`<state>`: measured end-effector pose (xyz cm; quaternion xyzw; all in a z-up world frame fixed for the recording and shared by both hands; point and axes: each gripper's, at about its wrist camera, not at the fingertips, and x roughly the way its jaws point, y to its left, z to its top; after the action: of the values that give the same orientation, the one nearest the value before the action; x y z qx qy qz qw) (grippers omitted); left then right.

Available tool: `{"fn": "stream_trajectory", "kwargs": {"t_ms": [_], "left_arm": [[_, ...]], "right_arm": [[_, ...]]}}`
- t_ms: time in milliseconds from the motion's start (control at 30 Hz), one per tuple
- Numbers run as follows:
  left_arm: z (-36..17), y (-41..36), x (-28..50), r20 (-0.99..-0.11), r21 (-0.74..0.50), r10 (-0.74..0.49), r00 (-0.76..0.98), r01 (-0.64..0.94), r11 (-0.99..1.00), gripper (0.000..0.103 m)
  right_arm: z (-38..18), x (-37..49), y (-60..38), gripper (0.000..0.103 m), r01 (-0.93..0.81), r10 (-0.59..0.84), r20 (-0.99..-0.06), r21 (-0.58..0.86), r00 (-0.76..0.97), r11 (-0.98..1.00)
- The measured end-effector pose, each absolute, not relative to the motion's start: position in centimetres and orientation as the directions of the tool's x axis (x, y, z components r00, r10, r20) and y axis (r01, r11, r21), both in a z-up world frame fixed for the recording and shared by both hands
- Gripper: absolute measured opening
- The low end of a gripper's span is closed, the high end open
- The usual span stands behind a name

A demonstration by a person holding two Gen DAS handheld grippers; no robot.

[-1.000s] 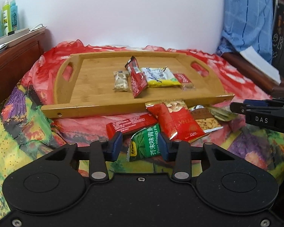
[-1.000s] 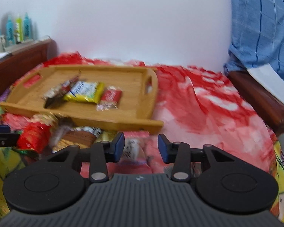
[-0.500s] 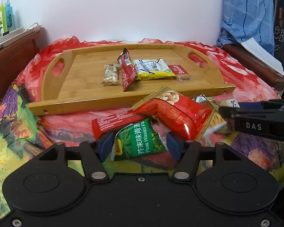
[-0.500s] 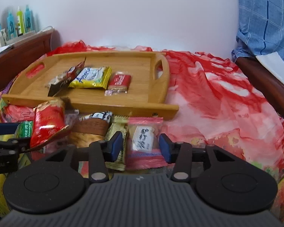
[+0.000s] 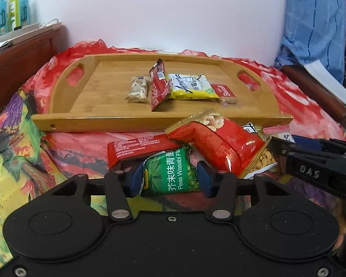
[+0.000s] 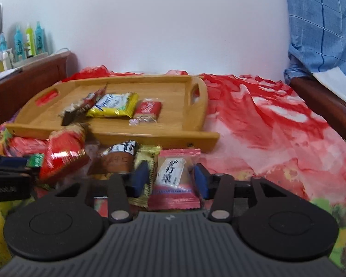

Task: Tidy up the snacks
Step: 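Grasp the pink packet with the right tool while the left grasps the green wasabi-peas packet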

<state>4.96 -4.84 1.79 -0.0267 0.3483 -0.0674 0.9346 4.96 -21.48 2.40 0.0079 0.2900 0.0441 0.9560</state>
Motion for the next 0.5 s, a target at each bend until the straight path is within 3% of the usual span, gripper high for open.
{"fn": "stream_trajectory", "kwargs": {"t_ms": [100,233,333,400,500], "left_arm": [[2.0,-4.8,4.8,-0.647,-0.096,-0.141,0.749,0.103,0.990,0.043],[2.4,-4.9,4.4,-0.647,-0.094,-0.134,0.751,0.095,0.991,0.039],[2.8,-5.0,4.1,-0.644,-0.083,-0.127,0.754,0.095,0.992,0.038],[3.0,-4.9,4.0,-0.642,-0.081,-0.123,0.757,0.092,0.992,0.038],[3.0,-4.9,3.8,-0.639,-0.074,-0.116,0.760,0.089,0.993,0.038]], "right_arm": [[2.7,5.1,-21.7,0.035,-0.059,0.080,-0.562,0.054,0.824,0.997],[3.2,5.6,-22.1,0.036,-0.022,0.071,-0.593,0.089,0.802,0.996],[3.0,5.5,-22.5,0.041,-0.010,0.070,-0.596,0.104,0.800,0.995],[2.3,5.3,-22.5,0.053,-0.012,0.058,-0.597,0.081,0.800,0.997],[2.0,5.0,-22.3,0.055,-0.038,0.065,-0.595,0.059,0.801,0.998]]}}
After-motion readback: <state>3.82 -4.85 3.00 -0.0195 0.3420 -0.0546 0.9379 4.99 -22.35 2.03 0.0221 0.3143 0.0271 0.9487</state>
